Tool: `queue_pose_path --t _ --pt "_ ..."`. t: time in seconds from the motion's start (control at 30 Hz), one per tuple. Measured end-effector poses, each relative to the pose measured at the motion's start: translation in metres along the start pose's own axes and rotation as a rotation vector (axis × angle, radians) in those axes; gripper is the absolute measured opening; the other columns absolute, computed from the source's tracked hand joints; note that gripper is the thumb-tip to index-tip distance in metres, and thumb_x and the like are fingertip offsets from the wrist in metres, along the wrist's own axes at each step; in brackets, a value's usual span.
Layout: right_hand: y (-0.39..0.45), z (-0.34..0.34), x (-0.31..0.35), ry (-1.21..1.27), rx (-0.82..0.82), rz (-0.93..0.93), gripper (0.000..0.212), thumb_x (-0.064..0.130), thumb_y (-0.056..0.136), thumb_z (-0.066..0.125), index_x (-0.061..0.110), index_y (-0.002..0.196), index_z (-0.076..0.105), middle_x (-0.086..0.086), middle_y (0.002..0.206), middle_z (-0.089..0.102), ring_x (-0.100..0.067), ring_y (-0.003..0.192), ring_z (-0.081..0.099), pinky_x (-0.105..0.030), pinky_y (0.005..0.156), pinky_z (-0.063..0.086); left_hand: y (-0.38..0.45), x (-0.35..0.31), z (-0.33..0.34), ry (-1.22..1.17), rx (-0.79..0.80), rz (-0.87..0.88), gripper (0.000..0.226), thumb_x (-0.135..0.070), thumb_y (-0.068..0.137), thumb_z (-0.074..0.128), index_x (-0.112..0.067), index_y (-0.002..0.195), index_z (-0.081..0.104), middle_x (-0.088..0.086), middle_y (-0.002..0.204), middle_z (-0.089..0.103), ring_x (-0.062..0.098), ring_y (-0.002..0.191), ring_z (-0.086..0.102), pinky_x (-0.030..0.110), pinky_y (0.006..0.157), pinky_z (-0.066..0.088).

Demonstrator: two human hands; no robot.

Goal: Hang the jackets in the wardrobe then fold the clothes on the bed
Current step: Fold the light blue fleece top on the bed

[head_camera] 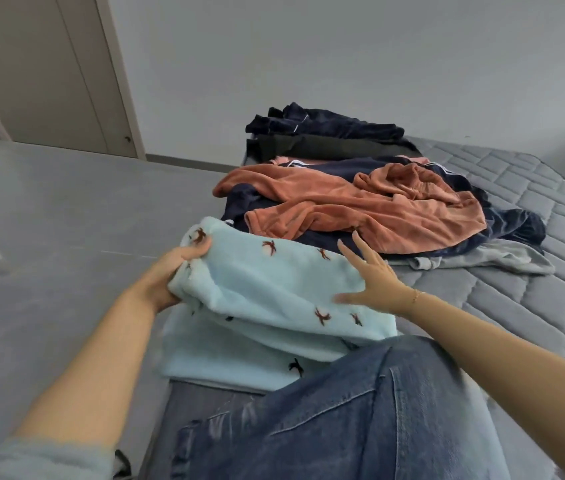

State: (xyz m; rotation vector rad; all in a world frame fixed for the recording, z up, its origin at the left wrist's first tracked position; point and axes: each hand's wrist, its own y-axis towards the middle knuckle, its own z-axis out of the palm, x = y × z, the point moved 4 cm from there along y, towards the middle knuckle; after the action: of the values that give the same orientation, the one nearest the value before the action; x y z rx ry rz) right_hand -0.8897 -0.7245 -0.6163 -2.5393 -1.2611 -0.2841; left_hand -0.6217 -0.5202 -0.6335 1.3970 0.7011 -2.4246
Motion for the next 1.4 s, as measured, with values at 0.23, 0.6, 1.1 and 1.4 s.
queue_pose_path --t 0.23,0.6,1.1,1.4 --pt "0.049 0.059 0.059 -0.074 0.218 -0.114 0.106 0.081 0.075 0.051 0.045 0.151 -0.013 0.012 0.154 -0.038 -0.019 0.148 -0.023 -0.063 0.115 -0.009 -0.018 -0.019 -0.126 0.202 -0.420 -0.022 0.027 -0.016 0.091 0.065 -0.033 0.111 0.058 -0.002 0.100 0.067 0.012 0.083 0.066 0.030 0.075 0.050" --pt "0.082 0.125 0.057 -0.202 0.000 -0.115 0.066 0.076 0.086 0.002 0.053 0.135 -0.036 0.011 0.161 -0.020 -0.020 0.148 -0.020 -0.058 0.115 -0.017 0.019 0.068 -0.174 0.494 -0.633 -0.017 0.019 -0.005 0.089 0.068 -0.019 0.101 0.063 -0.005 0.090 0.066 0.018 0.085 0.062 0.024 0.063 0.046" --pt "0.044 0.113 0.131 -0.135 -0.240 -0.478 0.038 0.029 0.087 0.068 0.019 0.123 0.066 -0.008 0.137 0.053 -0.033 0.122 0.052 -0.046 0.101 0.041 -0.039 0.175 -0.127 -0.676 -0.457 -0.617 0.093 -0.081 0.068 0.059 -0.003 0.118 0.063 0.025 0.110 0.070 0.045 0.089 0.070 0.051 0.062 0.059" --pt "0.020 0.146 0.118 -0.191 0.294 -0.167 0.122 0.094 0.061 0.044 0.047 0.141 -0.034 0.006 0.152 -0.042 -0.028 0.139 -0.039 -0.071 0.109 -0.014 -0.022 0.087 -0.111 -0.684 -0.454 0.024 0.039 -0.039 0.087 0.065 -0.017 0.120 0.067 0.011 0.114 0.072 0.031 0.097 0.072 0.041 0.072 0.059"
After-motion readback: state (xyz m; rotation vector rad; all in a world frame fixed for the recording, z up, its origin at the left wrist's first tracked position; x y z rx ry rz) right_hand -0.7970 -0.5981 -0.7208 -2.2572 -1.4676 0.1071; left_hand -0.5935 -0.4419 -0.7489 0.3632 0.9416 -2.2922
